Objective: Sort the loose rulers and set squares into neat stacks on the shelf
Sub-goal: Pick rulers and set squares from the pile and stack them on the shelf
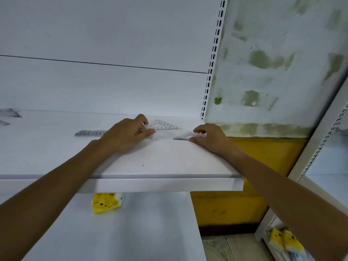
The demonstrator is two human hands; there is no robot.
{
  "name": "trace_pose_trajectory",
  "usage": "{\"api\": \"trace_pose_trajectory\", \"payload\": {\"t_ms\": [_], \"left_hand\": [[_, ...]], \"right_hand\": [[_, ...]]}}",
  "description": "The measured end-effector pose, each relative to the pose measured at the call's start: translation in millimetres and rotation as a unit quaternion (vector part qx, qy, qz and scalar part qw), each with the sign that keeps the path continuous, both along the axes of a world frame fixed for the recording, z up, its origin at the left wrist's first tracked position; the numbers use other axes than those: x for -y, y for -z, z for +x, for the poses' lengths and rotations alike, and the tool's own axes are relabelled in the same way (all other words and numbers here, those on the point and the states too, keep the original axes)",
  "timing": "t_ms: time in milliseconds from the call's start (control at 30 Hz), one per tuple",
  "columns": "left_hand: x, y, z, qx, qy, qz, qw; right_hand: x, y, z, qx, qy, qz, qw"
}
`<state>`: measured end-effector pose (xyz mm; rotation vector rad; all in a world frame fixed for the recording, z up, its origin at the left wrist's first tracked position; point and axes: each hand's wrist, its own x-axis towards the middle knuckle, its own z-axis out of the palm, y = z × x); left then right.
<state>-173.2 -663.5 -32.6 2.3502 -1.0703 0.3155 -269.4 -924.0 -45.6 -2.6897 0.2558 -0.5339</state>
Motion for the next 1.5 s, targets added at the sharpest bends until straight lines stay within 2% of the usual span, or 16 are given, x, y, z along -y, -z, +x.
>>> {"api": "trace_pose_trajectory", "payload": {"t_ms": [100, 233, 367, 533, 633, 767, 1100, 1300, 1400, 1500], "left_hand": [[11, -4, 0, 0.005, -0.002, 0.001, 1.0], [46, -7, -2, 0.026, 0.005, 0.01, 1.0], [82, -1, -6, 0.062, 0.019, 0.025, 0.998], [105, 10, -3, 0.051, 0.015, 0.095, 0.994], [109, 14, -2, 0.037, 0.004, 0.107, 0.994], [115, 16, -3, 0.051, 0.012, 0.073, 0.996], [118, 20, -4, 0.046, 0.001, 0.091, 0.995], [116, 19, -4, 0.027, 0.0, 0.097, 0.995], [116, 19, -7, 0.027, -0.011, 0.081, 0.996], [105, 14, -8, 0.038, -0.008, 0.054, 0.998]], "right_hand": [[-16, -5, -22, 0.022, 0.002, -0.042, 0.999], [-46, 5, -68, -0.039, -0.012, -0.099, 0.994], [-73, 30, -104, 0.119, 0.007, -0.213, 0.97], [-75, 35, -103, 0.147, 0.03, -0.251, 0.956], [-75, 38, -102, 0.153, 0.031, -0.235, 0.96], [-74, 39, -101, 0.158, 0.032, -0.248, 0.955], [-74, 39, -101, 0.161, 0.031, -0.263, 0.951], [-71, 40, -102, 0.133, 0.023, -0.27, 0.953], [-72, 37, -102, 0.126, 0.024, -0.248, 0.96], [-73, 27, -98, 0.072, 0.036, -0.181, 0.98]]}}
